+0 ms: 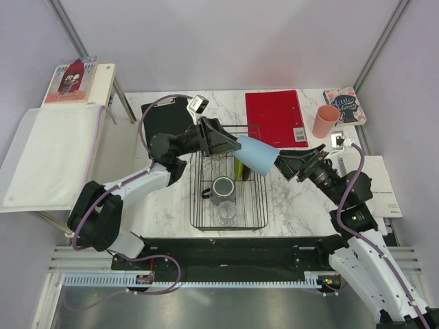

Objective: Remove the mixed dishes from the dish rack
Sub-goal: Place the cup at the center of the board.

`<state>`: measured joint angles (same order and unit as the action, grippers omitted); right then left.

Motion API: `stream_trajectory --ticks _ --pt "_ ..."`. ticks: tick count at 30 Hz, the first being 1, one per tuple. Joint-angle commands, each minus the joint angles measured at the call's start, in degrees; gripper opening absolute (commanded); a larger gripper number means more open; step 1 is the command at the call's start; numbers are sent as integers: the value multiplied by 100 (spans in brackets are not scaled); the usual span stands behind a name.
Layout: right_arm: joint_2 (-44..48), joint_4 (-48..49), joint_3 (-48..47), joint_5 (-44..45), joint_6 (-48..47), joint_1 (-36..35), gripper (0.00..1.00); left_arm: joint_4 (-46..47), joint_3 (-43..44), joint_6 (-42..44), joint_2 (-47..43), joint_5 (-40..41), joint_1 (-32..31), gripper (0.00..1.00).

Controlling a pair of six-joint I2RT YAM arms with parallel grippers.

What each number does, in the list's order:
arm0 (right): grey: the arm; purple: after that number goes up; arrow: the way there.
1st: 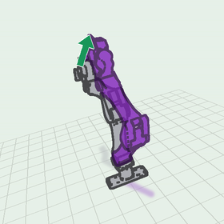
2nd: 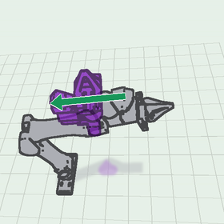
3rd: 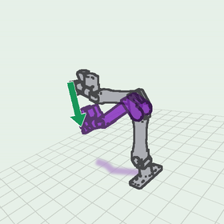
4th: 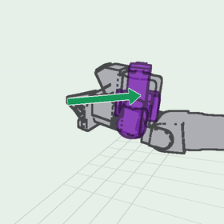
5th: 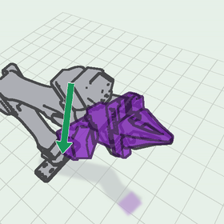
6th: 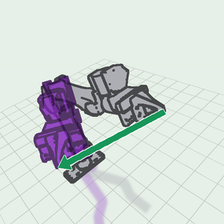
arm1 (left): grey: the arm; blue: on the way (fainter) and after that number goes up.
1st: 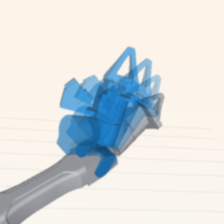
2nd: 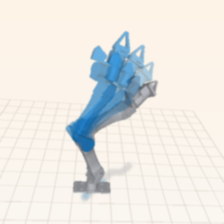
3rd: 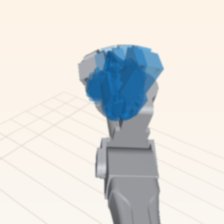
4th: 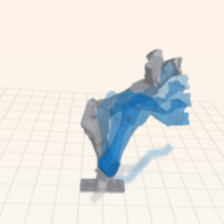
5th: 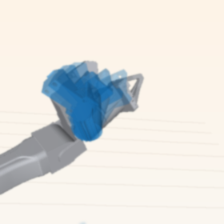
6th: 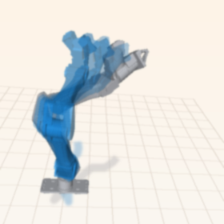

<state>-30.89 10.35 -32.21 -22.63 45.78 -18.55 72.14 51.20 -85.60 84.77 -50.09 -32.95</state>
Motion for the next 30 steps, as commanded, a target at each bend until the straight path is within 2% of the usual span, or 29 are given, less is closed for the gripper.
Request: stream_trajectory --ticks 1,4,7,9,10,12,13,14,15,16,17,18,19,20,21,22,23,24,28,29,30 --pt "-496 1328 48 -390 554 -18 89 397 -31 -202 101 -98 -71 2" --pt "-777 1531 13 -540 643 -26 85 380 -66 -194 101 -116 -71 2" --pt "-839 1488 47 -549 625 -26 74 188 -49 -97 66 -177 -80 2" --pt "-848 1488 83 -593 625 -26 56 -58 -22 113 31 -247 -80 2" --pt "-857 1488 109 -602 634 -18 38 -416 -5 227 -4 -265 -89 2" --pt "-831 1418 118 -541 608 -26 23 -718 -5 490 -31 -239 -98 2" --pt "-813 1374 101 -506 582 -26 18 -797 -13 535 -57 -239 -106 7" --pt "-795 1304 74 -479 494 -26 7 -894 -14 597 -66 -265 -98 16" --pt "-743 1103 39 -383 424 -26 3 -938 4 632 -75 -282 -98 32" --pt "-716 944 -100 -313 327 -26 0 -1034 30 693 -118 -300 -89 66" --pt "-673 795 -197 -208 213 -18 0 -1427 65 972 -162 -309 -89 78" --pt "-594 384 -303 -128 -127 -26 0 -1831 109 1210 -241 -283 -89 95" --pt "-567 110 -608 256 -331 -26 0 -2383 301 1561 -329 -213 -89 99" --pt "-549 -136 -777 442 -524 -26 0 -3067 459 2495 -565 101 -89 99" --pt "-558 -591 -944 653 -813 -26 0 -4736 652 2992 -671 391 -89 99" --pt "-601 -804 -1320 1090 -955 -26 0 -5379 1011 3388 -760 742 -89 99" --pt "-654 -989 -1489 1268 -1035 -18 0 -5986 1171 3932 -908 1459 -89 99" --pt "-803 -1356 -1664 1444 -1123 -18 0 -6680 1295 4111 -953 1745 -80 99" --pt "-1242 -2193 -2428 2725 -1107 -18 0 -7553 1402 4254 -1217 2958 -54 99" --pt "-1357 -2421 -2570 3582 -906 -18 0 -7678 1384 4158 -1252 3352 -54 99" --pt "-1619 -2928 -2719 3956 -808 -18 0 -7845 1367 4105 -1314 3530 -54 99"
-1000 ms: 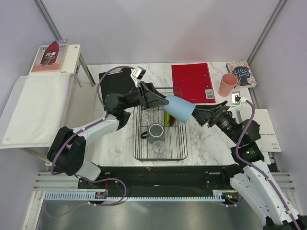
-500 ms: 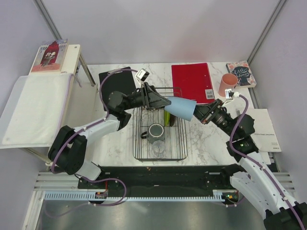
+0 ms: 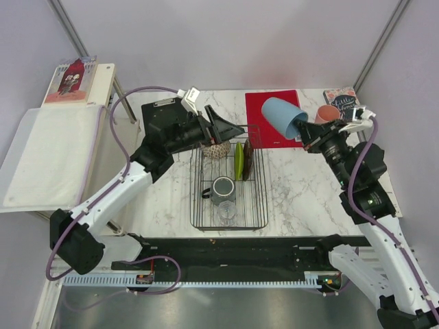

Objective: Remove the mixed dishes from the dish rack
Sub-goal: Place the cup at the center of the board.

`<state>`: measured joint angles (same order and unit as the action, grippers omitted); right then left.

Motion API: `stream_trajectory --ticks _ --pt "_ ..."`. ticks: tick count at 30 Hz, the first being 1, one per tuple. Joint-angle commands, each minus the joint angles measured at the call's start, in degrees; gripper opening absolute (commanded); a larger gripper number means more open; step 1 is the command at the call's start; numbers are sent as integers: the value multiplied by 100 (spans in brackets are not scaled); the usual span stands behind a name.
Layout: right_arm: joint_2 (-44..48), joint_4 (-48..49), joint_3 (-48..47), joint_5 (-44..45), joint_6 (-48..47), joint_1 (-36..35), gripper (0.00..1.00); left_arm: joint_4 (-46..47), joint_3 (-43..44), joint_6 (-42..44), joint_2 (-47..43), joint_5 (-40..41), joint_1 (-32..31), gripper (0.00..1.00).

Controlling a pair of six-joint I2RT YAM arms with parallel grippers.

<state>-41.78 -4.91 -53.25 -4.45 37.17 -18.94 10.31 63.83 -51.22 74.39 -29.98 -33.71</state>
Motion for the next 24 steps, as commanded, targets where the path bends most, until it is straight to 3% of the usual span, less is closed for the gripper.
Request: stream_trajectory --ticks 1,2,4,9,14,18,24 --pt "-707 -1686 -981 2576 158 48 0 -1977 86 631 -285 1660 23 99" --pt "-900 -2002 -1220 3129 368 92 0 -2189 103 587 -293 1905 23 99" --pt "-1542 -2523 -1851 3414 292 223 0 -2671 147 622 -302 2065 23 99" --pt "-3095 -3418 -3373 4645 395 566 0 -2815 -90 701 -601 2338 23 99" --pt "-4459 -3876 -4956 3382 413 1014 0 -2832 -292 684 -785 2418 14 98" --pt "-5585 -4554 -5791 2204 818 1867 0 -2885 -433 675 -786 2400 23 98" --pt "-5912 -4818 -5584 1710 1056 2825 0 -2999 -459 692 -821 2400 23 98"
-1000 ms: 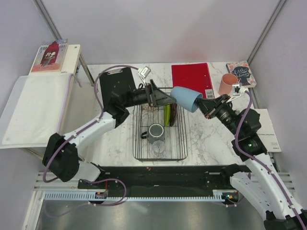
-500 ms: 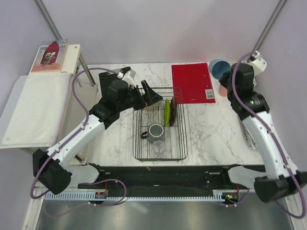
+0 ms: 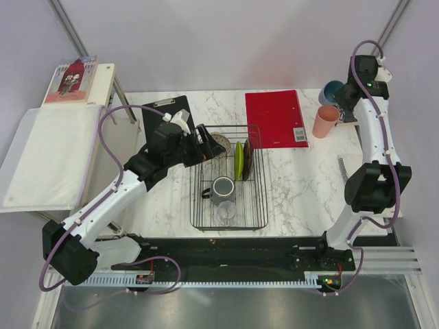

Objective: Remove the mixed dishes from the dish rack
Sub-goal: Place the cup at the center of the board.

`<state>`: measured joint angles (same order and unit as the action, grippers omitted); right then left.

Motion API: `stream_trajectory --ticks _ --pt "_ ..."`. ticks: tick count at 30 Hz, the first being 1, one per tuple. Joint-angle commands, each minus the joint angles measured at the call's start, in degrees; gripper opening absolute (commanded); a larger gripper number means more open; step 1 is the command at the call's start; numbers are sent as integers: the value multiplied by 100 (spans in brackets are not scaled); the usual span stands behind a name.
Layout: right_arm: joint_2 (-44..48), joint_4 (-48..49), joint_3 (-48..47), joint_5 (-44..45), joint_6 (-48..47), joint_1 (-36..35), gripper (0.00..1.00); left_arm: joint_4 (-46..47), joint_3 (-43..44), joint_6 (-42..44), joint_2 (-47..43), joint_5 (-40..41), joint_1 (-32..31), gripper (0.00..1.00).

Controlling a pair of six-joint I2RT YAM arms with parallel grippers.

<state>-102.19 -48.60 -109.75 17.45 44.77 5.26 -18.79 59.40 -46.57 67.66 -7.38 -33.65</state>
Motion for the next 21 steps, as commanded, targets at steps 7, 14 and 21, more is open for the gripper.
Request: stream_trajectory --ticks 7,14,21 --pt "182 -299 455 -410 260 432 0 -108 28 183 10 -18 16 98" --pt "-186 -229 350 -374 251 441 0 -125 -16 130 37 -27 16 98" --pt "-556 -317 -107 -278 242 441 0 -213 46 209 72 131 7 98"
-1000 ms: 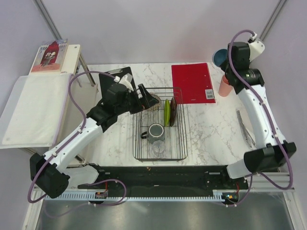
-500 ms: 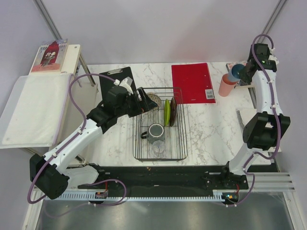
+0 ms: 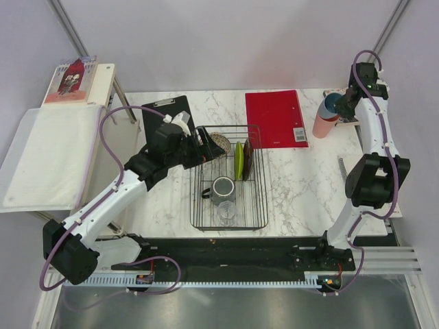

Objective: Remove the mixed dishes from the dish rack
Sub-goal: Place the cup at the center of the board, then pick up the cup from the dish rack.

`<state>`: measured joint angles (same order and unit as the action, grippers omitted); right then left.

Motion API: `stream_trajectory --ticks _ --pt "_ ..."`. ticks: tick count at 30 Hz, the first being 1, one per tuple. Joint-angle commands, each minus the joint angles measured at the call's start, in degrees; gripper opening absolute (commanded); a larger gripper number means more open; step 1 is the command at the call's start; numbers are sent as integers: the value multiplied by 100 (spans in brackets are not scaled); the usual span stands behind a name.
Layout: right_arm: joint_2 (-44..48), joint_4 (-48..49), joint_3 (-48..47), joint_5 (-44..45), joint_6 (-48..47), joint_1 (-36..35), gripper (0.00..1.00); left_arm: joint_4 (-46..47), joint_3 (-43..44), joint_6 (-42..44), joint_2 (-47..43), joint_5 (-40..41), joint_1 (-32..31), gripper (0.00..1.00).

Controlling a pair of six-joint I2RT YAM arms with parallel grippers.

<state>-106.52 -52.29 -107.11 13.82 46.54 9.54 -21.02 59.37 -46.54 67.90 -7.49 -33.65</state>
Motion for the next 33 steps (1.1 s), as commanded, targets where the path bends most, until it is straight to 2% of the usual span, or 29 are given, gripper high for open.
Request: stream_trajectory --ticks 1,8,11,12,15,18,24,25,26,27,28,29,30,32,33 --pt "-150 53 -389 77 74 13 0 10 57 207 65 142 7 98" --pt "-413 17 -565 138 57 22 0 -60 83 216 197 125 7 98" --pt "-370 35 -670 15 39 22 25 -69 92 234 197 151 7 98" --pt "-361 35 -758 -11 13 13 41 -69 109 234 197 142 7 98" --pt "-264 44 -925 -73 21 30 59 -69 144 234 189 133 16 99" --pt "-176 35 -1004 -213 74 21 66 -69 136 242 180 116 7 99" --pt "350 289 -821 -1064 197 -145 68 -52 83 321 171 98 7 99" --pt "734 516 -629 -1327 154 -215 68 -26 92 348 188 46 7 99" --pt "990 1249 -331 -1704 66 -398 68 -17 101 383 215 2 7 99" --pt "1271 1726 472 -2343 57 -522 68 -8 109 418 267 -33 -10 99" --pt "1935 2279 968 -2671 65 -654 68 -8 127 531 294 -86 -19 99" --pt "2273 3442 1991 -2901 91 -925 69 -17 153 593 329 -139 -28 99" --pt "2607 3985 2479 -3190 74 -1163 76 -8 162 655 347 -174 -63 99" --pt "3477 5012 3637 -3246 -75 -1671 82 -122 206 857 382 -166 -133 99" --pt "3706 5131 3906 -3202 -275 -1823 84 -157 224 988 382 -148 -211 99"
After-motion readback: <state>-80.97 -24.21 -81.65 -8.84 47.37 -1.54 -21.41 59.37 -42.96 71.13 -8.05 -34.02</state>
